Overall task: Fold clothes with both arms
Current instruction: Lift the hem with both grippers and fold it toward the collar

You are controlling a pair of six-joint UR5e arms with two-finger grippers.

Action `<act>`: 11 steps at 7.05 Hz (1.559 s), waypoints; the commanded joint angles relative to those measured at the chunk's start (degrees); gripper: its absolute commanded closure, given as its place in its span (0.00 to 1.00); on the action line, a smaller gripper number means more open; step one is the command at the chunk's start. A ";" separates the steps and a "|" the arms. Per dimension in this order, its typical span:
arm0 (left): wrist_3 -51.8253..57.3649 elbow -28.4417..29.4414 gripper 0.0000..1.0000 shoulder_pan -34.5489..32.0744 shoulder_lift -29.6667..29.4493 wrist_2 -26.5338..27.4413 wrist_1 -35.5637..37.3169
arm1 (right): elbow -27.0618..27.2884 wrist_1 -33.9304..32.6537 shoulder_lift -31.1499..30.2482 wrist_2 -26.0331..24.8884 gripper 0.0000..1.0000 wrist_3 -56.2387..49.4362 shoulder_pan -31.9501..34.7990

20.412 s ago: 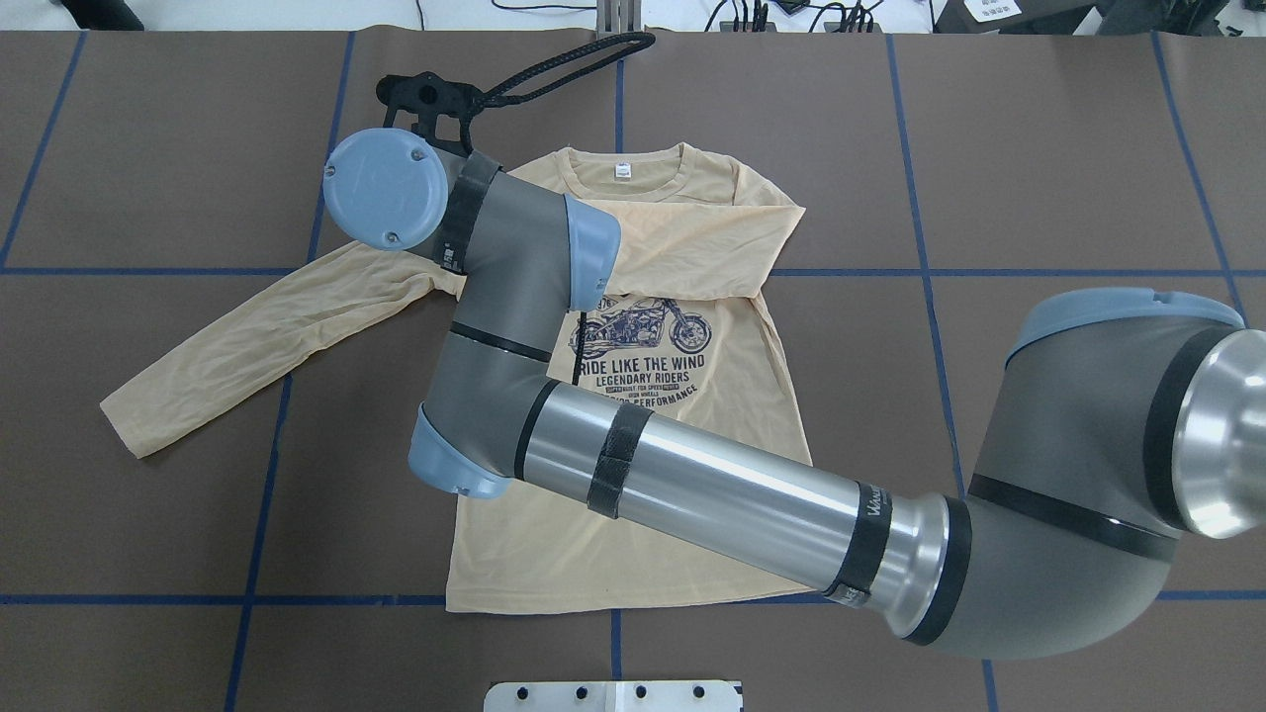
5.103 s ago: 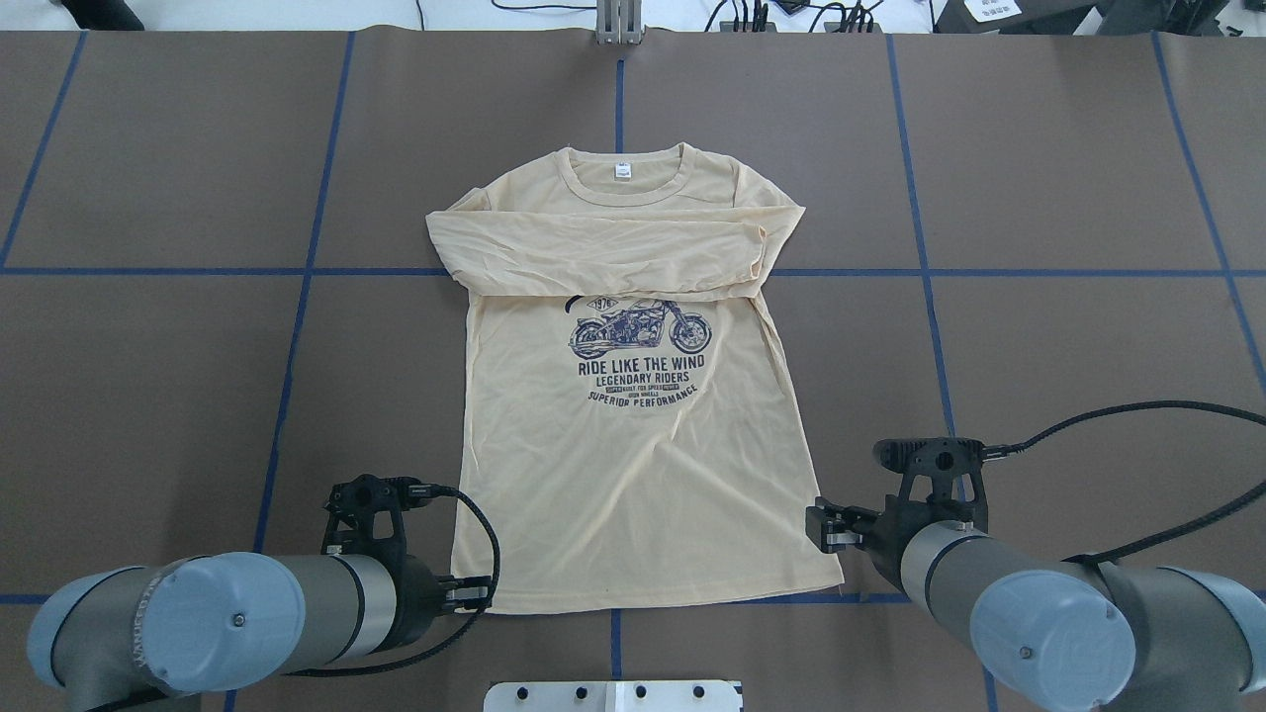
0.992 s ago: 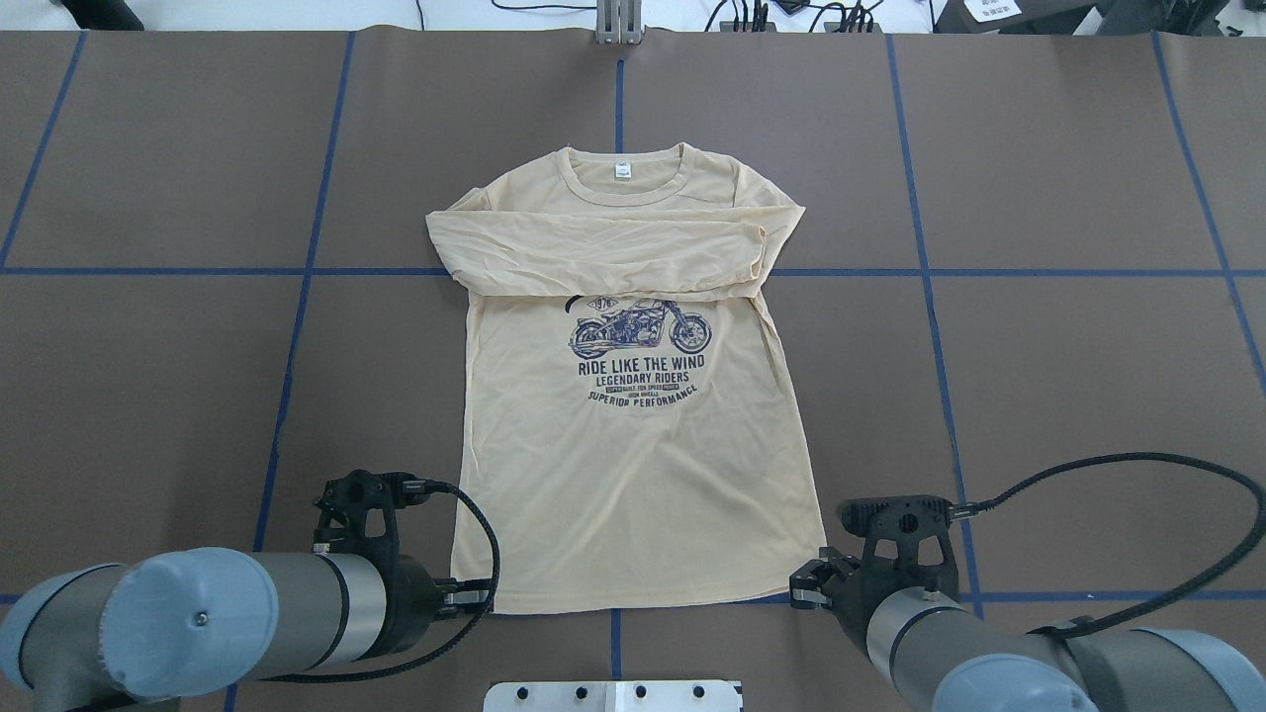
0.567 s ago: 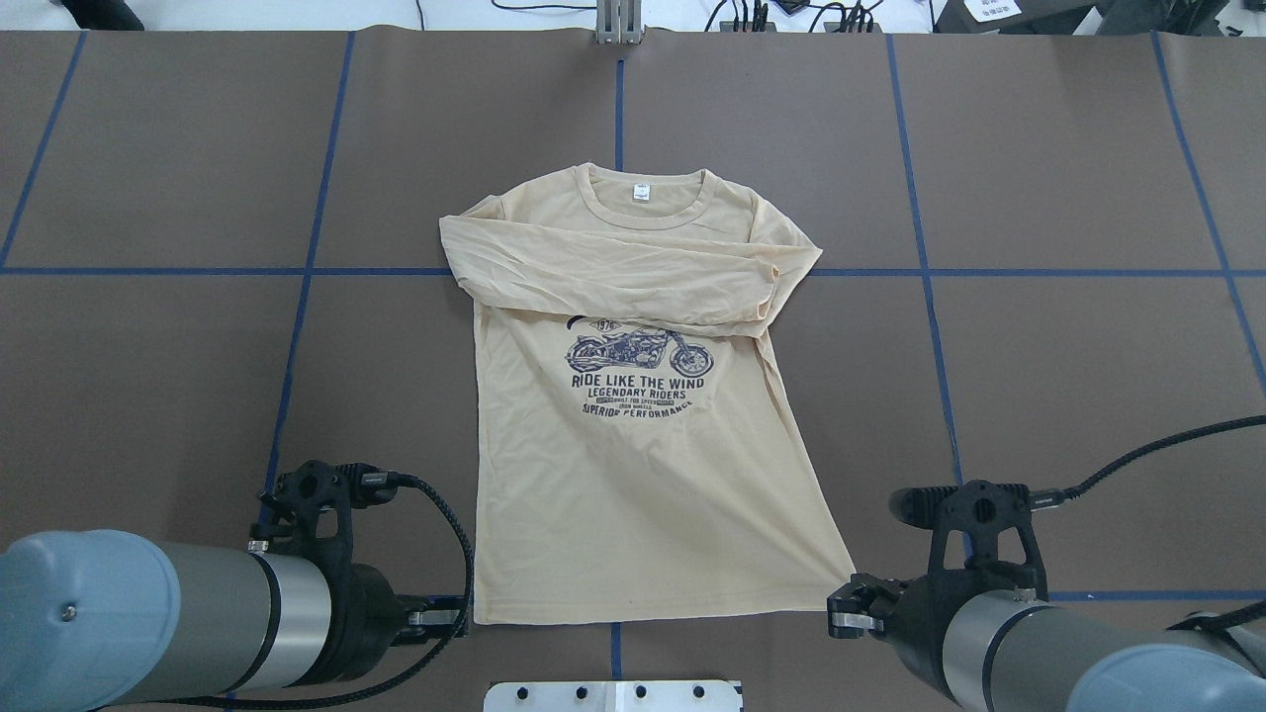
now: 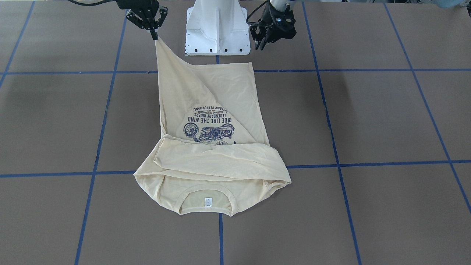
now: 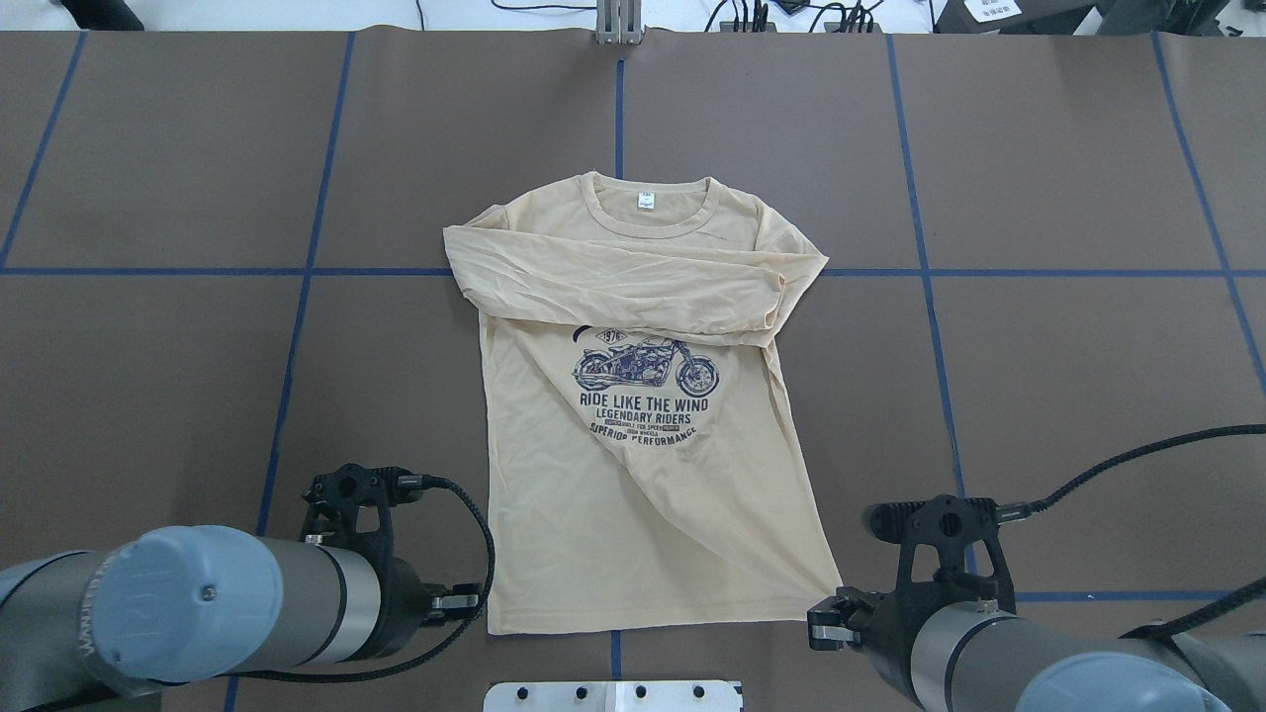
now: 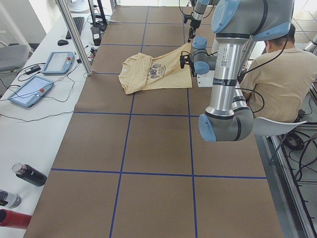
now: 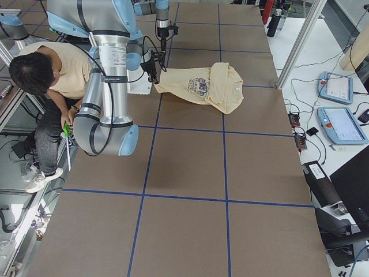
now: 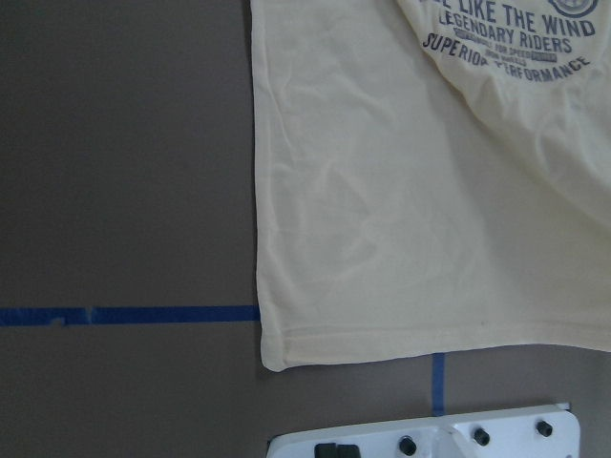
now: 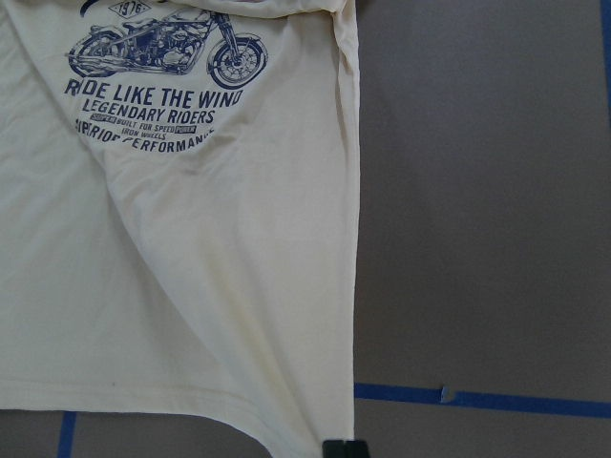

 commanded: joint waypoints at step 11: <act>-4.77 11.51 0.56 2.59 -3.75 0.70 -5.24 | -0.07 0.00 0.27 -0.03 1.00 -0.05 0.51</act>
